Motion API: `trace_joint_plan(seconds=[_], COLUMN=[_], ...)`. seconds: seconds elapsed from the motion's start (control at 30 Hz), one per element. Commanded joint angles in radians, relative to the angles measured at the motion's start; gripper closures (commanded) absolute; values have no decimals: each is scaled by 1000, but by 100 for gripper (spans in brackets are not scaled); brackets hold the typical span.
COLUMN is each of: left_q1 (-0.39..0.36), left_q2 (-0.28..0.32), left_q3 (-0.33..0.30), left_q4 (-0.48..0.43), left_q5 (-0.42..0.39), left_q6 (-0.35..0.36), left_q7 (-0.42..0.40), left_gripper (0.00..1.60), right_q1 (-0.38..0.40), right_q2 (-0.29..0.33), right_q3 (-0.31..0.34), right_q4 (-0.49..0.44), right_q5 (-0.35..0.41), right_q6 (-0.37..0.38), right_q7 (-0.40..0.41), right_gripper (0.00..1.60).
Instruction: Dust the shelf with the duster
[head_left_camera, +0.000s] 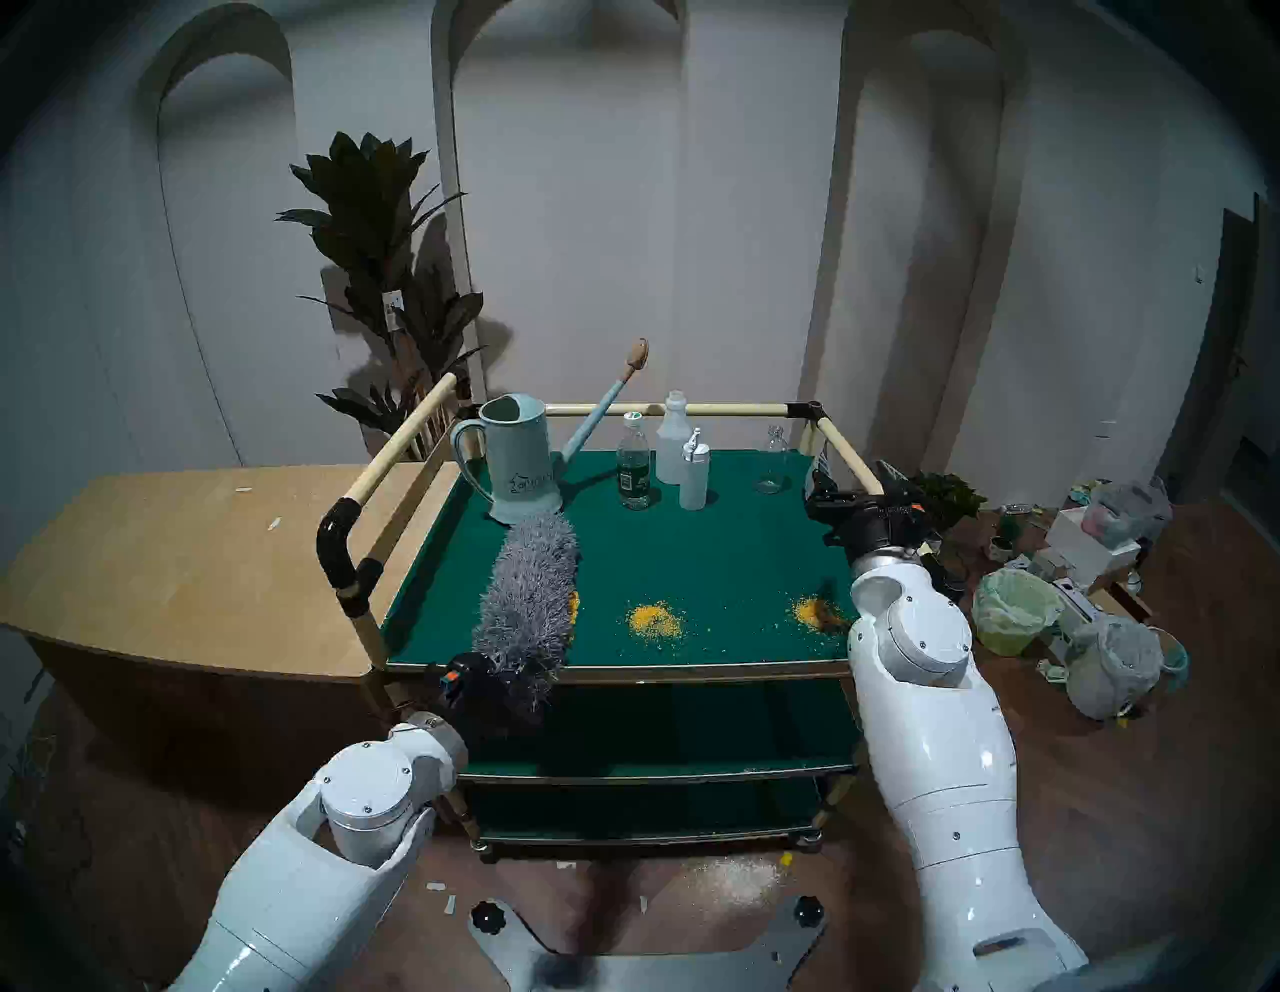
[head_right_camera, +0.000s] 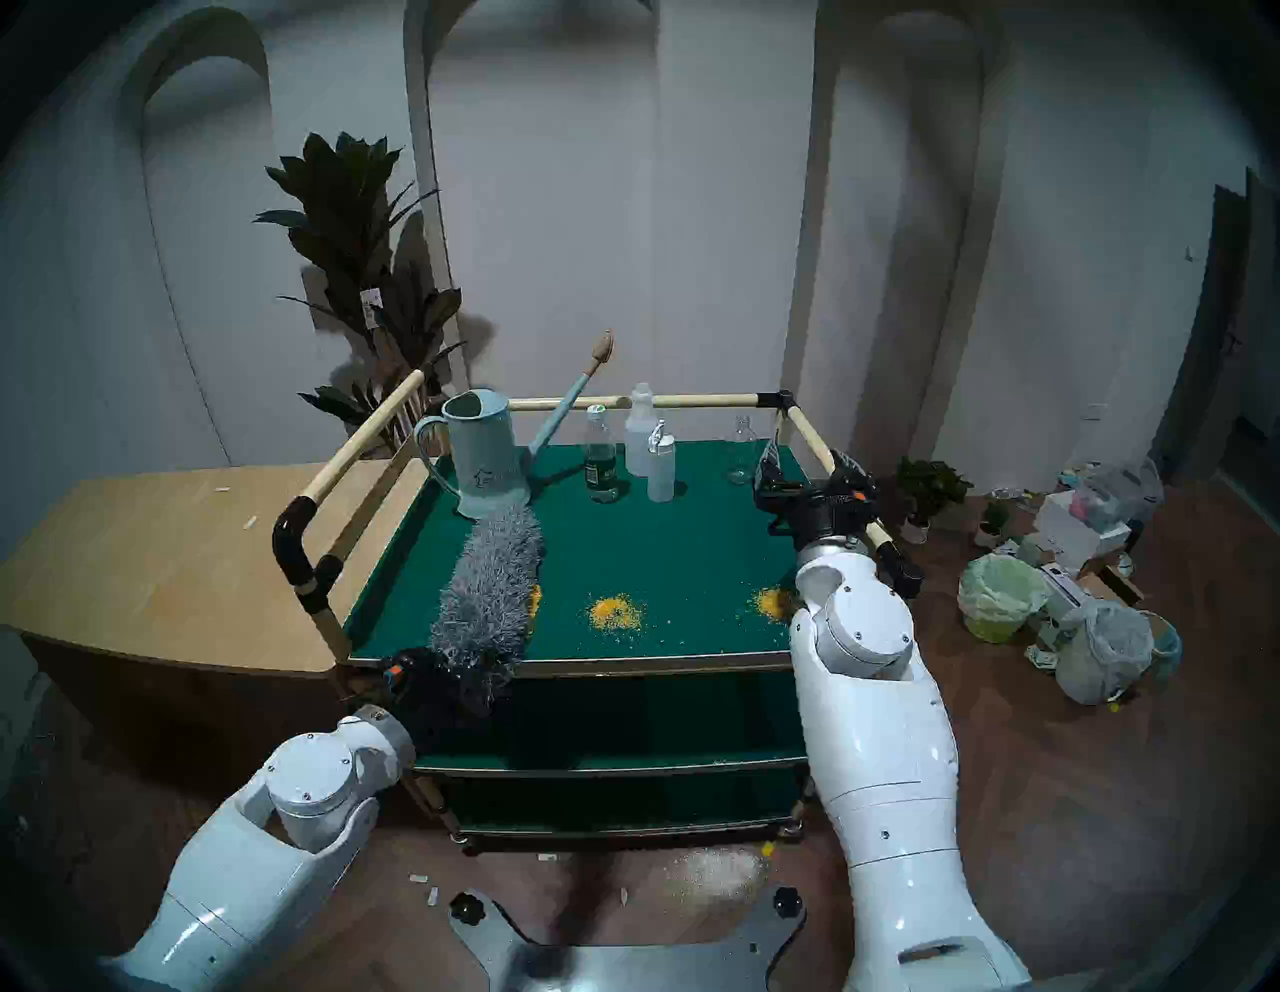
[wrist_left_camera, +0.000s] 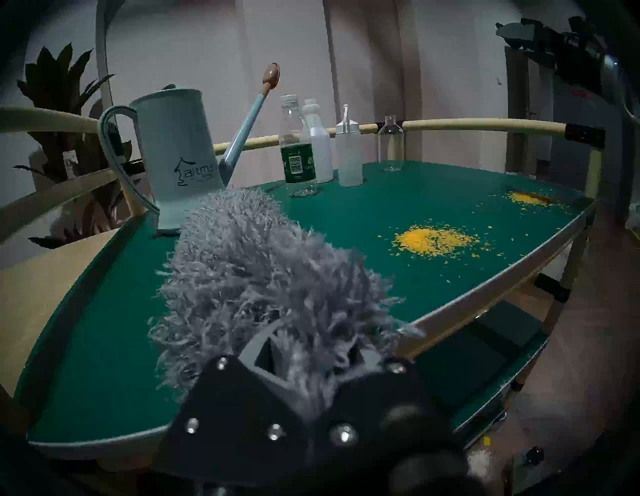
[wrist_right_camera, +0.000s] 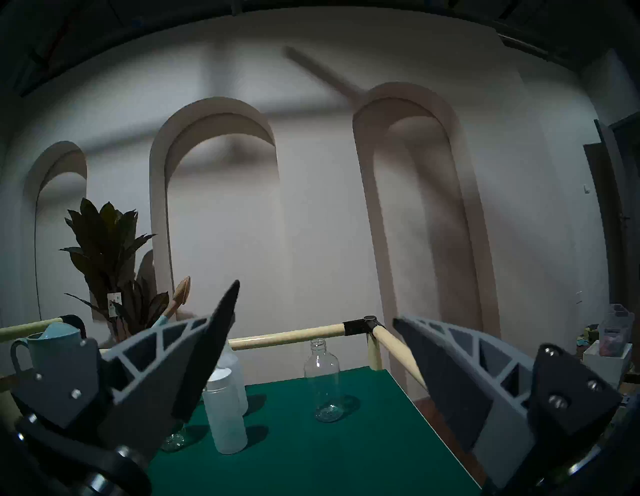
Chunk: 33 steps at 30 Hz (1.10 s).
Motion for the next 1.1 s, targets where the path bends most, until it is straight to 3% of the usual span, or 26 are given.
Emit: trace_joint_plan(seconds=[0.0, 0.47, 1.07], left_q1=[-46, -88, -137], left_q2=[-12, -26, -47], left_q3=[9, 59, 99], left_q4=[-7, 5, 35], left_q5=[0, 10, 23], left_q6=[-5, 2, 0], left_q7=[-9, -49, -87], left_gripper=[160, 160, 160], right_q1=[24, 78, 79], right_q2=[9, 52, 94], right_q3=[13, 63, 128], right_q4=[-28, 0, -10], right_q5=[-2, -1, 5], right_q6=[-3, -18, -12], right_q7=[-6, -9, -8], right_gripper=[0, 0, 0])
